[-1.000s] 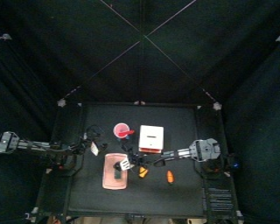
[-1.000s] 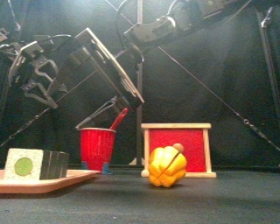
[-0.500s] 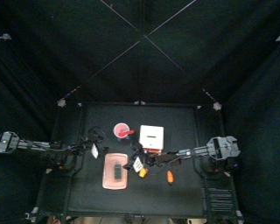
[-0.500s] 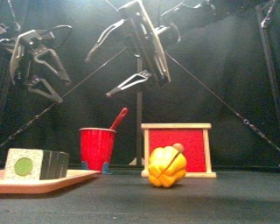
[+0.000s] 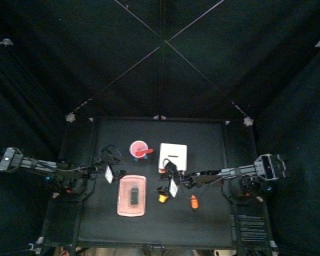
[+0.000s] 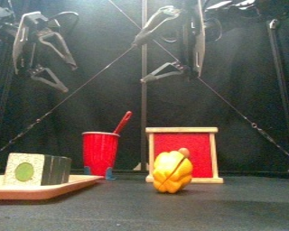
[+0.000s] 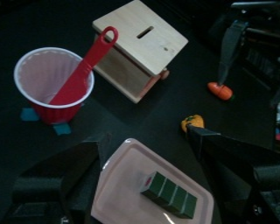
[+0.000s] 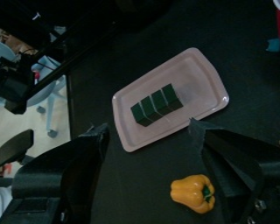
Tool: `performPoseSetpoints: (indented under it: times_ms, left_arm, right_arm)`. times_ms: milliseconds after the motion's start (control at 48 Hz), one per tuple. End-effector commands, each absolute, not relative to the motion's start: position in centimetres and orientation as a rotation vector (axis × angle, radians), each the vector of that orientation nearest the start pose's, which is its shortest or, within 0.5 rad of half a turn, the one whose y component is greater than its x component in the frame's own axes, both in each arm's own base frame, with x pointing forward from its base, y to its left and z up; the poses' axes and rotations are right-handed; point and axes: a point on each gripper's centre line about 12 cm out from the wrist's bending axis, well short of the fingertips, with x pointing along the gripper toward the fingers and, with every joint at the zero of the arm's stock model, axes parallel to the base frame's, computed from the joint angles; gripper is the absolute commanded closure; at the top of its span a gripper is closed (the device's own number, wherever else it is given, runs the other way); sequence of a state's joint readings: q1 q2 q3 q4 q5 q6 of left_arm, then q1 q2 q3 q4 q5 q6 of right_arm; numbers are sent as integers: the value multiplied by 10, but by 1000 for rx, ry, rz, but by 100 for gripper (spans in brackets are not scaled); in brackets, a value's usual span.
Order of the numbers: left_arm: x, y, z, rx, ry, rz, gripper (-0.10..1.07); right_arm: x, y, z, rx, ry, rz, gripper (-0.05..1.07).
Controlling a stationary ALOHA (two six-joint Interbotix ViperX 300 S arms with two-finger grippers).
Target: Grab sushi roll
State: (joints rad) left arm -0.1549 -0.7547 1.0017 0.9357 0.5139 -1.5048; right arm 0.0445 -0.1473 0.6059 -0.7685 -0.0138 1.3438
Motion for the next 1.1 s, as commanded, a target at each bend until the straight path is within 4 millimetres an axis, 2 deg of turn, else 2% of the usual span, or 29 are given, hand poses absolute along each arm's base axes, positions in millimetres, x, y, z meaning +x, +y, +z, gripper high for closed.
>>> performPoseSetpoints:
  times_ms: [0,146,250,375,562,708,833,1000,1083]
  left_arm:
    - [227,11,276,-449,473,475,-3]
    - [221,9,285,-453,625,601,-3]
    - [225,2,284,-491,712,633,-3]
    - [233,-6,267,-530,831,694,-3]
    - [245,-23,237,-545,971,766,-3]
    - [255,-39,224,-549,968,799,-3]
    - [260,-56,203,-593,963,855,-3]
    - [270,-85,188,-676,944,836,-3]
    - [277,-94,179,-719,940,819,-3]
  right_arm:
    - [378,18,271,530,392,-46,2]
    - [358,19,280,477,365,-22,2]
    - [343,19,287,442,344,-8,2]
    - [321,19,294,437,315,4,2]
    - [297,27,289,438,312,40,2]
    - [287,29,285,441,310,56,2]
    - [284,30,282,458,315,57,2]
    - [284,30,281,472,318,55,2]
    - [283,30,279,473,323,56,2]
